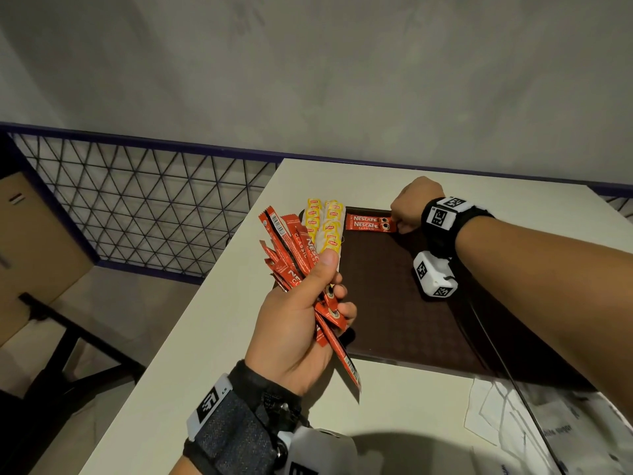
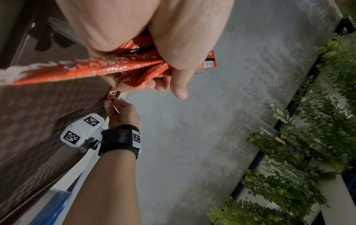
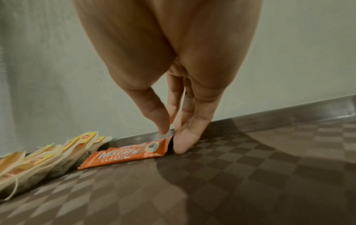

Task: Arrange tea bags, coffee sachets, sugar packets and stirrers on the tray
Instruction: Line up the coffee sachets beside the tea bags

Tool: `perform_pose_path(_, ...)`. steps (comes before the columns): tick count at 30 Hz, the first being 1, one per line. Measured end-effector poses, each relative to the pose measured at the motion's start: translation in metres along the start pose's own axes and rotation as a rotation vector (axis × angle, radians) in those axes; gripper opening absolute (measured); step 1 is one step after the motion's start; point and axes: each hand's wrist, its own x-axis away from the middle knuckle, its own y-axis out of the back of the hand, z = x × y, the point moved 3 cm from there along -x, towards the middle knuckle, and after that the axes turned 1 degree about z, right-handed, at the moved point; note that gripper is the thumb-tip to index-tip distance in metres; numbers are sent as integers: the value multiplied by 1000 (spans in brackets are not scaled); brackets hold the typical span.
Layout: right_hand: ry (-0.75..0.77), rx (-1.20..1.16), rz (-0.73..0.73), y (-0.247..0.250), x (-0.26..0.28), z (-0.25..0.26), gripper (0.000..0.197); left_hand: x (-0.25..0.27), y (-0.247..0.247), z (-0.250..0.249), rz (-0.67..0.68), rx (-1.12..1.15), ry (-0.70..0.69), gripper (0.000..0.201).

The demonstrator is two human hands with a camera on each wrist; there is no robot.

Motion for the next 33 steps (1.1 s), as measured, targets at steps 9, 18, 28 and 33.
perform_pose_path(9, -90, -211, 50, -5, 10, -5, 27, 1, -3, 0, -7, -13, -4, 23)
perform_pose_path(18, -2, -332, 38, 13, 45, 5, 27, 2, -5, -1, 3, 9, 14, 30)
perform_pose_path(28, 391, -638, 270, 50, 204, 65, 22, 16, -18, 3, 169, 102, 195, 27)
perform_pose_path(33, 394, -736, 210, 37, 248, 45, 36, 12, -17, 3, 106, 141, 86, 27)
